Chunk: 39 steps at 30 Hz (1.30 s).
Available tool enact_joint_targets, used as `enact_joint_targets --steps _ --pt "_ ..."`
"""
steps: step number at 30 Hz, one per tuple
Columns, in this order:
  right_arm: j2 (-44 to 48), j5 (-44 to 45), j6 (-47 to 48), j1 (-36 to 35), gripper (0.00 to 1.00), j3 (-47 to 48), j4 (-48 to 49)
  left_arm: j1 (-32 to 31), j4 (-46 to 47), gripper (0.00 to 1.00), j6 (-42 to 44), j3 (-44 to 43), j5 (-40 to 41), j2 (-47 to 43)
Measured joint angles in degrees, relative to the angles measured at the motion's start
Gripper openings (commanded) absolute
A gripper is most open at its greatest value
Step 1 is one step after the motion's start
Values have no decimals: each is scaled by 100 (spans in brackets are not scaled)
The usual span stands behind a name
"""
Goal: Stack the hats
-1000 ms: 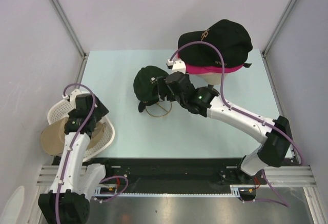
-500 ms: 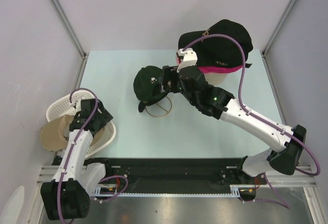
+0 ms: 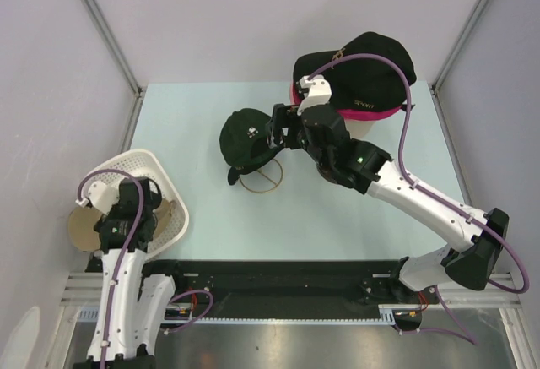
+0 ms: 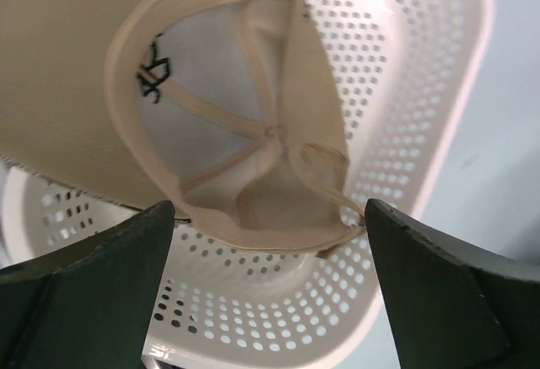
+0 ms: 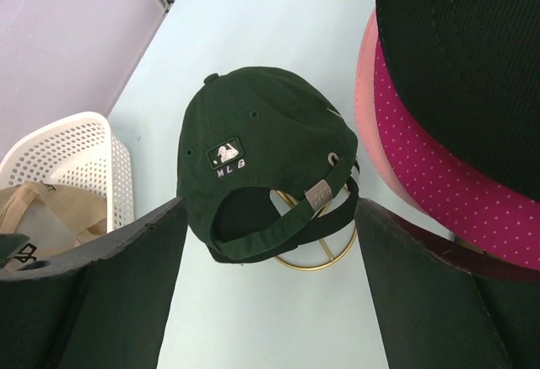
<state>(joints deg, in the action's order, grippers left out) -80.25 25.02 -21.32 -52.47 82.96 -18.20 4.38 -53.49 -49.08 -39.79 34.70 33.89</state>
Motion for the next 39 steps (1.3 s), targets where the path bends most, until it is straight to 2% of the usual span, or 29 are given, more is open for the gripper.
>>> enact_joint_targets --steps 6,14,16,17,18,19,20,22,27,30,33,39 --pt "-17 -205 92 116 85 15 15 15 -866 100 -1314 -2 286 522" --pt "4 -299 136 225 85 17 15 81 -815 100 -2256 748 286 330" --pt "52 -289 197 236 85 15 11 98 -680 96 -2406 975 299 328" --pt "96 -280 227 247 85 17 9 107 -590 90 -2479 1086 286 315" --pt "155 -278 273 258 85 17 13 114 -498 66 -2557 1204 262 282" --pt "219 -278 308 271 85 17 13 118 -372 52 -2614 1329 269 238" --pt "302 -278 345 293 85 15 15 122 -225 21 -2708 1480 254 186" --pt "490 -275 426 343 85 17 50 131 -87 1 -2815 1722 221 66" --pt "907 -249 817 494 86 17 302 142 -22 0 -2824 1716 205 -247" --pt "1078 -293 1084 748 87 17 509 142 -111 0 -2400 1202 221 -481" --pt "1191 -372 1281 1073 87 17 761 142 -83 0 -1731 411 260 -557" --pt "1244 -1106 1751 1307 88 144 1169 142 614 0 332 -1073 -59 -483"
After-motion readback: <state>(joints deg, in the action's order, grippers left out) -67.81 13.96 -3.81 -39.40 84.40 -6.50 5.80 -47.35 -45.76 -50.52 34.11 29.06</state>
